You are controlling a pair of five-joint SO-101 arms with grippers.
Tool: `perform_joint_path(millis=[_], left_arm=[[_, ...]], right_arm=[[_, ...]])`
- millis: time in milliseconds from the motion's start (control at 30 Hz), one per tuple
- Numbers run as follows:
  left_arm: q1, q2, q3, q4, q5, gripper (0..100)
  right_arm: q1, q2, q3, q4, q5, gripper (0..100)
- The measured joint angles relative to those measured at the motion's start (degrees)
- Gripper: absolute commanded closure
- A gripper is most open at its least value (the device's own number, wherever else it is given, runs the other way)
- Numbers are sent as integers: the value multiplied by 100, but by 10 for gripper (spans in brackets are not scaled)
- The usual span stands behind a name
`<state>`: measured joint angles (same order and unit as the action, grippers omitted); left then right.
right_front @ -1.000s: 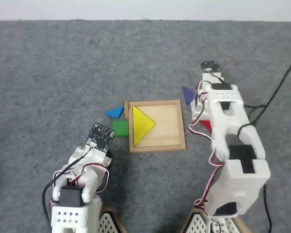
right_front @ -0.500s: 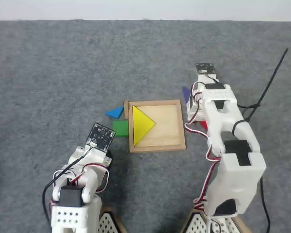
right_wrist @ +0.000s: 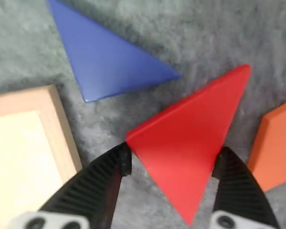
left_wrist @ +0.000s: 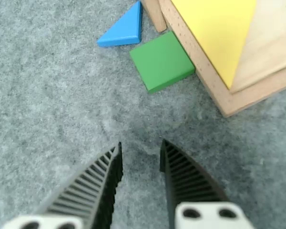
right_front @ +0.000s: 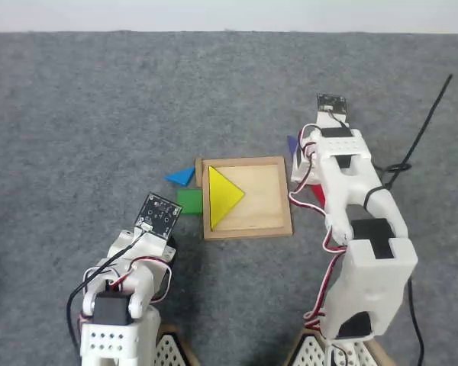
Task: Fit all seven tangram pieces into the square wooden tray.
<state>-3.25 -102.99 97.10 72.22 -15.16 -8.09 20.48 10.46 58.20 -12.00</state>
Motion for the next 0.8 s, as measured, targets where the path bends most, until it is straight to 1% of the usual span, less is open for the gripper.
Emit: perform_joint_path(millis=[100,267,433,633,800], left_arm=[[0,0,0,0,0,863],[0,0,0,0,0,863],[0,0,0,0,0,863],[0,0,0,0,0,863],[0,0,0,0,0,863]], right_arm=[[0,0,-97,0,-264,714],[-176,44,-264,0,-413,630],[-202,44,-281,-9,-703,630],[-185,62,-281,-97,-1433,630],[-193,167,-316,-114,-1609,630]])
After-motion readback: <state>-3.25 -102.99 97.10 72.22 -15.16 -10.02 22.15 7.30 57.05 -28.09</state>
